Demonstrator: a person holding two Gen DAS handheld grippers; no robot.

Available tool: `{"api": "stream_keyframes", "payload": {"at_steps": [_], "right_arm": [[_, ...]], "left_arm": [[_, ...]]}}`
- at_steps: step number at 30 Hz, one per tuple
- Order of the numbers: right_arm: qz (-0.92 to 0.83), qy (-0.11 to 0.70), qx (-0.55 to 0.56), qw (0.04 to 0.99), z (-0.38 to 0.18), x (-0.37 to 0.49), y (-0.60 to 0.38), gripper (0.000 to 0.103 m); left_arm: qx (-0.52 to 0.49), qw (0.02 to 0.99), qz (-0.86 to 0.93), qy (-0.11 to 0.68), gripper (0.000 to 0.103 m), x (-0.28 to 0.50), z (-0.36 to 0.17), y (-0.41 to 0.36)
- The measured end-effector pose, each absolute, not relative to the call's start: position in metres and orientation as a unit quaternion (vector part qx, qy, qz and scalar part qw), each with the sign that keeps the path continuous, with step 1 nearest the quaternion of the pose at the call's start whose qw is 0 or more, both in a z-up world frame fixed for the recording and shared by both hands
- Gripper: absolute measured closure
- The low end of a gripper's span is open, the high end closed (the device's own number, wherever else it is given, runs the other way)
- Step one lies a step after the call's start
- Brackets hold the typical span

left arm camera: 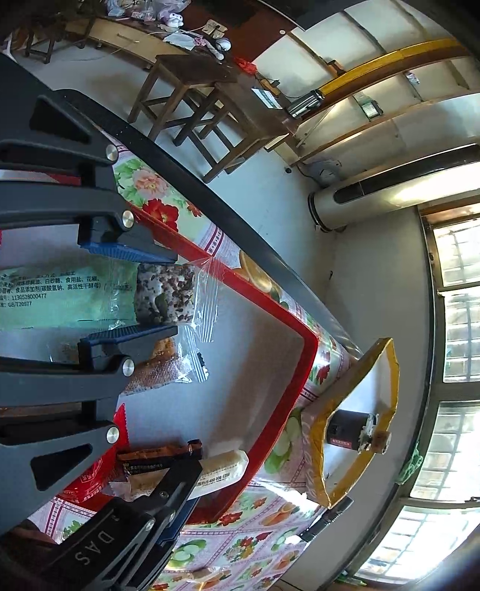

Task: Organize snacks
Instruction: 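Carry mixed-nut bag with left gripper while right gripper carries white bar over red tray, then open left gripper releasing nut bag while right gripper releases white bar into tray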

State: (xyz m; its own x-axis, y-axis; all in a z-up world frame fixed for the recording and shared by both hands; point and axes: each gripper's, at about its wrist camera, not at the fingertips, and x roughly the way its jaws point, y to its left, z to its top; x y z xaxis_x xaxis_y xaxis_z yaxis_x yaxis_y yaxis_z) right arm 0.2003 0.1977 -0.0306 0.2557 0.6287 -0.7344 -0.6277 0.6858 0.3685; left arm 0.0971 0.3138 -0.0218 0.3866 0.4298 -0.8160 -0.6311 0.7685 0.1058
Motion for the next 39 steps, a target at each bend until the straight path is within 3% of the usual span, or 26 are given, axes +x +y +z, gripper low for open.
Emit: {"api": "stream_keyframes", "payload": {"at_steps": [18, 20, 21, 23, 29, 39], "right_arm": [[0.396, 0.462, -0.008, 0.793, -0.031, 0.201, 0.2, 0.066], [0.399, 0.469, -0.002, 0.788, -0.031, 0.202, 0.2, 0.056], [0.399, 0.471, 0.005, 0.787, -0.03, 0.202, 0.197, 0.048], [0.398, 0.466, 0.012, 0.79, -0.025, 0.2, 0.192, 0.042], [0.392, 0.437, 0.033, 0.809, -0.001, 0.186, 0.162, 0.037], [0.272, 0.382, -0.004, 0.883, 0.022, 0.166, 0.086, 0.026]], "left_arm": [[-0.102, 0.818, 0.321, 0.466, 0.069, 0.1, -0.027, 0.314], [-0.107, 0.815, 0.323, 0.468, 0.057, 0.098, -0.026, 0.315], [-0.109, 0.816, 0.325, 0.466, 0.054, 0.097, -0.025, 0.315], [-0.107, 0.819, 0.332, 0.455, 0.049, 0.092, -0.018, 0.312], [-0.092, 0.834, 0.354, 0.412, 0.039, 0.079, 0.008, 0.292], [-0.075, 0.852, 0.338, 0.392, 0.036, 0.081, 0.023, 0.246]]}}
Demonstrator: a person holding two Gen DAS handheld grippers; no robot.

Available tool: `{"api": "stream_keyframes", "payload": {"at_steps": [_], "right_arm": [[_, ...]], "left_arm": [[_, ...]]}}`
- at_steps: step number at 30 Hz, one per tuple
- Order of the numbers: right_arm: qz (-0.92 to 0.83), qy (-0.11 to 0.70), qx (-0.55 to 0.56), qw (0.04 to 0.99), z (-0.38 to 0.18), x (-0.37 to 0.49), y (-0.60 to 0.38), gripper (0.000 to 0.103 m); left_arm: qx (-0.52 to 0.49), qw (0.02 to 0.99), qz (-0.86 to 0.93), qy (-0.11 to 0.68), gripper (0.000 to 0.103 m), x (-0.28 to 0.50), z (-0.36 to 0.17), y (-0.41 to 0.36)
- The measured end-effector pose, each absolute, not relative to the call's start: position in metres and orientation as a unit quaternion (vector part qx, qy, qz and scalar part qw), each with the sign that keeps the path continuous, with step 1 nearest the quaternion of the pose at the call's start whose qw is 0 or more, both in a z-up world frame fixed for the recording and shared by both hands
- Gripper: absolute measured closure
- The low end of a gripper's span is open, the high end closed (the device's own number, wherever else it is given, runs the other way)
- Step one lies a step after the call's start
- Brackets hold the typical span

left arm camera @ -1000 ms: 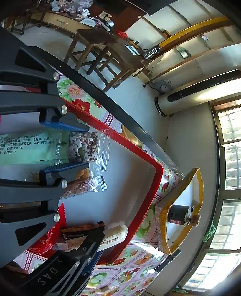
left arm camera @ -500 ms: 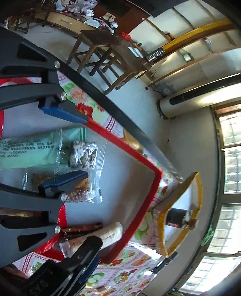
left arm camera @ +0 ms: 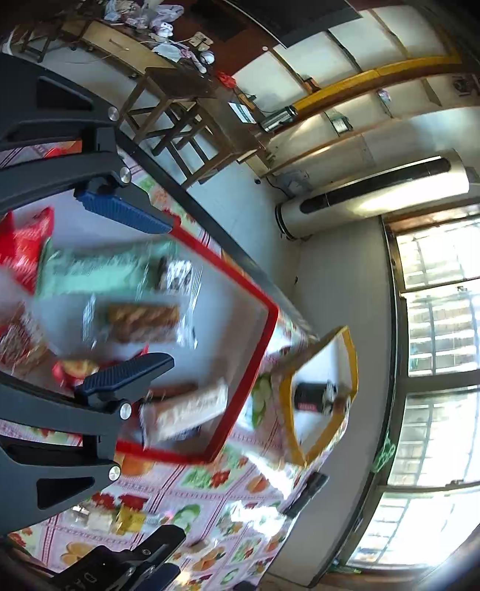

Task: Organize snacks
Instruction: 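Open left gripper releasing nut bag while right gripper releases white bar into tray, then move left gripper to yellow wrapped cake while right gripper approaches clear brown pastry pack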

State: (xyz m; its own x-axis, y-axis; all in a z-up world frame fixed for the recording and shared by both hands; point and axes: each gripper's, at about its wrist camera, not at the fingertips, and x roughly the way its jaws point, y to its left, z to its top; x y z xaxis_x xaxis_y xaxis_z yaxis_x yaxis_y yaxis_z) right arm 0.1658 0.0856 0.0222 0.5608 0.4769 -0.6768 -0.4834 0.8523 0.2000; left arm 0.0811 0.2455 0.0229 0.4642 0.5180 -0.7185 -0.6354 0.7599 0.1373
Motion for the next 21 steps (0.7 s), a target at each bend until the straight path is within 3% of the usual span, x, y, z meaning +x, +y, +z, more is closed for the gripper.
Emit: {"api": "stream_keyframes", "payload": {"at_steps": [21], "right_arm": [[0.133, 0.368, -0.004, 0.92, 0.018, 0.135, -0.056, 0.018]], "left_arm": [[-0.006, 0.88, 0.245, 0.406, 0.03, 0.093, 0.025, 0.126]]}}
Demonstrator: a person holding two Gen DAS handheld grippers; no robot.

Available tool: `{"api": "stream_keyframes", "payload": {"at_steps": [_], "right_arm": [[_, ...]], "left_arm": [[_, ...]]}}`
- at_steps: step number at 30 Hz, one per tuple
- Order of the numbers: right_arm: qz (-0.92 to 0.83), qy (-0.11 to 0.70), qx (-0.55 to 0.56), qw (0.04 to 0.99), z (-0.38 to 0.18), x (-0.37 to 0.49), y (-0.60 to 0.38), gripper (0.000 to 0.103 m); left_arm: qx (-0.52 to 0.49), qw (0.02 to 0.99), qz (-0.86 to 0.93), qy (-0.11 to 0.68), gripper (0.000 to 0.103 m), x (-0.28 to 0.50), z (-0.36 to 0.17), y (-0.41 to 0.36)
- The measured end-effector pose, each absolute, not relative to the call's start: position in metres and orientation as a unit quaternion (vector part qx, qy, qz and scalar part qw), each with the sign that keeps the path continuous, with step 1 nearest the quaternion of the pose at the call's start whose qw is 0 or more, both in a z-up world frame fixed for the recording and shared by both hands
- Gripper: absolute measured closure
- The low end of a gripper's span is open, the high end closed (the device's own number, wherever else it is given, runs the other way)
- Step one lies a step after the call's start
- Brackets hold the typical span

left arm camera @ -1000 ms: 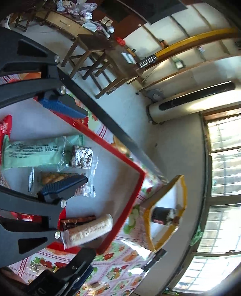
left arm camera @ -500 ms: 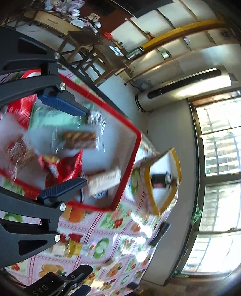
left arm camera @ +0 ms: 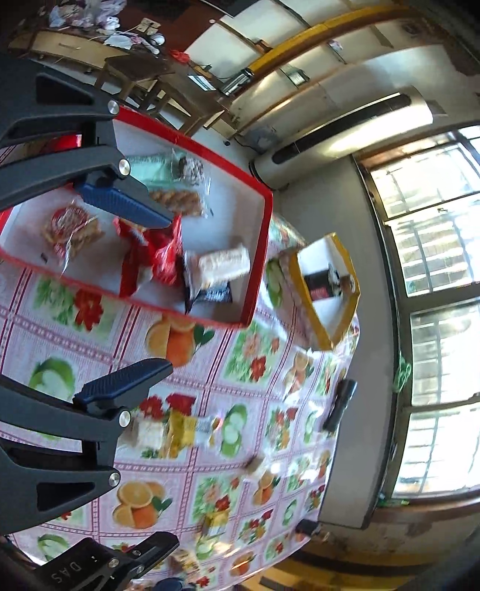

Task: Organize snacks
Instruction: 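Move left gripper to yellow wrapped cake while right gripper approaches clear brown pastry pack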

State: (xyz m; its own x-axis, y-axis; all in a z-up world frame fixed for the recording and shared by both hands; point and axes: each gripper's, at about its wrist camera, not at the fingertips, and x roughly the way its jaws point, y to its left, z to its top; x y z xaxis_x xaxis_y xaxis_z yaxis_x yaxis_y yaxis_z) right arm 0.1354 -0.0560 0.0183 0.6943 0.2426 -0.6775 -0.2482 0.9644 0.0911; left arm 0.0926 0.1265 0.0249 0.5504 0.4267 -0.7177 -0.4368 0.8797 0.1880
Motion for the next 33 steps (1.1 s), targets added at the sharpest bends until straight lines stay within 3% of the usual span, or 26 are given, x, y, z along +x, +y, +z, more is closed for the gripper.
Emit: {"api": "stream_keyframes", "payload": {"at_steps": [19, 33], "right_arm": [[0.077, 0.389, 0.006, 0.918, 0.0, 0.126, -0.116, 0.014], [0.008, 0.403, 0.038, 0.914, -0.016, 0.122, -0.183, 0.013]], "left_arm": [[0.033, 0.884, 0.211, 0.417, 0.029, 0.097, 0.015, 0.069], [0.117, 0.887, 0.178, 0.409, 0.028, 0.108, 0.003, -0.013]]}}
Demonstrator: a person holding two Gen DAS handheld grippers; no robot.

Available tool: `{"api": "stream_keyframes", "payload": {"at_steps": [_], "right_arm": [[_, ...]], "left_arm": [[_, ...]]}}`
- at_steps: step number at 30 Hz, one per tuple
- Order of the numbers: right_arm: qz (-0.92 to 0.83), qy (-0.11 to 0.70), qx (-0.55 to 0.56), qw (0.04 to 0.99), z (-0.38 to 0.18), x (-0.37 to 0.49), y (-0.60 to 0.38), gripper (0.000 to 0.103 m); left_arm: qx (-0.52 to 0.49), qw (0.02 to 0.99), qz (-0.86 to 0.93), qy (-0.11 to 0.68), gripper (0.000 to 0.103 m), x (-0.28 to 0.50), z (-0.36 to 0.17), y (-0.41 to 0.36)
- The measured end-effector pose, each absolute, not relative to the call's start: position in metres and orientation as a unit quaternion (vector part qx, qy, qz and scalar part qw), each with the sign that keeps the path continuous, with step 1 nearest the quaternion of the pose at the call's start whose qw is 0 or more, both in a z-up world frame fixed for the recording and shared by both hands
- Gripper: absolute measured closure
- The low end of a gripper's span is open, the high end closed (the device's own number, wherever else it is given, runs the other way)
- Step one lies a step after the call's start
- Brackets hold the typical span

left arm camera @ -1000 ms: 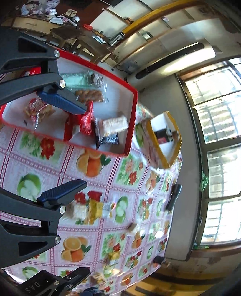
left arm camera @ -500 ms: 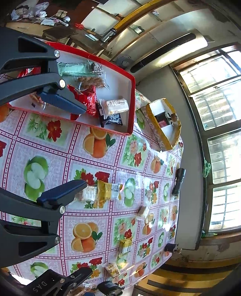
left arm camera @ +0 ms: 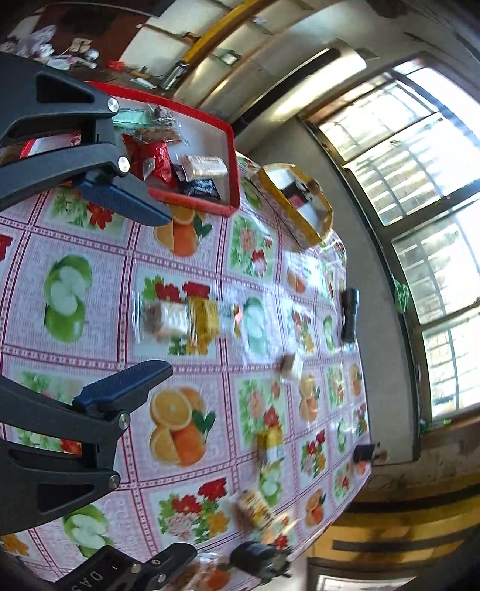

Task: Organize snacks
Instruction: 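Move left gripper to yellow wrapped cake while right gripper approaches clear brown pastry pack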

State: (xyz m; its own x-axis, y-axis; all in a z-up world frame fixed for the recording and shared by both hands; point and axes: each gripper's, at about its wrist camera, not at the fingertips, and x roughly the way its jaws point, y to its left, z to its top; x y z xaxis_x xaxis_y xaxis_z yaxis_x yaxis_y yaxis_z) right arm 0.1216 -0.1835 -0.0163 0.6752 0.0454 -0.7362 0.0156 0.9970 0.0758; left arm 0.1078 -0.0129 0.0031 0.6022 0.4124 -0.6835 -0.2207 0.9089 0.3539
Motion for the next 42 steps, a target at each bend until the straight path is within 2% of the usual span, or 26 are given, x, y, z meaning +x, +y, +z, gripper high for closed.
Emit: {"api": "stream_keyframes", "payload": {"at_steps": [17, 29, 42], "right_arm": [[0.007, 0.409, 0.06, 0.911, -0.021, 0.112, -0.21, 0.013], [0.065, 0.378, 0.103, 0.918, -0.022, 0.093, -0.26, 0.013], [0.076, 0.398, 0.111, 0.907, -0.039, 0.115, -0.285, 0.013]], "left_arm": [[0.143, 0.881, 0.166, 0.42, 0.025, 0.107, -0.006, -0.029], [-0.012, 0.869, 0.061, 0.492, 0.025, 0.126, -0.026, 0.048], [-0.064, 0.852, 0.08, 0.514, 0.026, 0.168, -0.044, 0.088]]}}
